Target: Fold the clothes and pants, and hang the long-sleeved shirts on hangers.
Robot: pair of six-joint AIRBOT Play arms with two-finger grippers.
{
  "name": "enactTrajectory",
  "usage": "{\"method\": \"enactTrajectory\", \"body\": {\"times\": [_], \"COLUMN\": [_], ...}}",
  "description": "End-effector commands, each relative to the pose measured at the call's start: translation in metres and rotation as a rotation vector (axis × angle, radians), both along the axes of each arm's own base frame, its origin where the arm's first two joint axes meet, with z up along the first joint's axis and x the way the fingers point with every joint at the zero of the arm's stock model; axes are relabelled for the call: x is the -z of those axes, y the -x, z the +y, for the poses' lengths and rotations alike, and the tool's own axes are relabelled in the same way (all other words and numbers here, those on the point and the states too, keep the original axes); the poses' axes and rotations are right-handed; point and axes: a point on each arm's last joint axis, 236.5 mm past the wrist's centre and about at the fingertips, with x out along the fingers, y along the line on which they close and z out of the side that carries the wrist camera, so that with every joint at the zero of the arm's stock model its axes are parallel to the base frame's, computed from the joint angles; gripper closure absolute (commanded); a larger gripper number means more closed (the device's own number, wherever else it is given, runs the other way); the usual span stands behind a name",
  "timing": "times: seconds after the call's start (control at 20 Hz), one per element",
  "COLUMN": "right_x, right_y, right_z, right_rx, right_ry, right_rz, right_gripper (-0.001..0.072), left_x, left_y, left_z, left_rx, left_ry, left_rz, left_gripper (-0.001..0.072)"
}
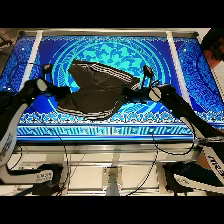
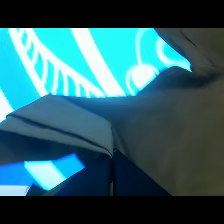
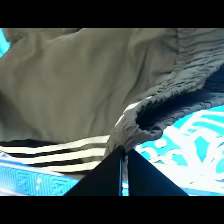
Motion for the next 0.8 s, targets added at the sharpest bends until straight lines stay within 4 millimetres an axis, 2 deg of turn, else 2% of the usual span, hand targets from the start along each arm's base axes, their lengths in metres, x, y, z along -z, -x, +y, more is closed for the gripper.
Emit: {"method": "enactTrajectory", "body": {"times": [0.0,0.15,0.3,0.4,0.5,0.6,0.75], "right_x": [0.003,0.004,0.003,0.001,0.003,0.005,0.006], "right_y": [-0.005,-0.008,-0.016,-0.024,-0.028,-0.029,-0.028], "right_z": [-0.008,-0.013,-0.024,-0.033,-0.048,-0.056,-0.056], "right_rx": [0.011,0.009,0.053,0.085,0.101,0.111,0.112], "right_ry": [0.041,0.068,0.080,0.076,0.108,0.123,0.121], "right_rz": [-0.016,-0.034,-0.046,-0.062,-0.062,-0.051,-0.047], "right_gripper": [0.0698,0.0697,0.0698,0.0697,0.0697,0.0698,0.0698], "left_x": [0.036,0.005,-0.050,-0.085,-0.092,-0.086,-0.074], "left_y": [-0.027,-0.056,-0.088,-0.101,-0.101,-0.098,-0.090], "left_z": [0.001,0.005,0.011,0.013,0.013,0.012,0.010], "left_rx": [-0.124,-0.142,-0.165,-0.174,-0.174,-0.171,-0.163], "left_ry": [0.048,0.052,0.060,0.065,0.067,0.067,0.066], "left_rz": [-0.041,-0.203,-0.437,-0.568,-0.583,-0.554,-0.489], "left_gripper": [0.0704,0.0702,0.0702,0.0690,0.0686,0.0465,0.0468]}}
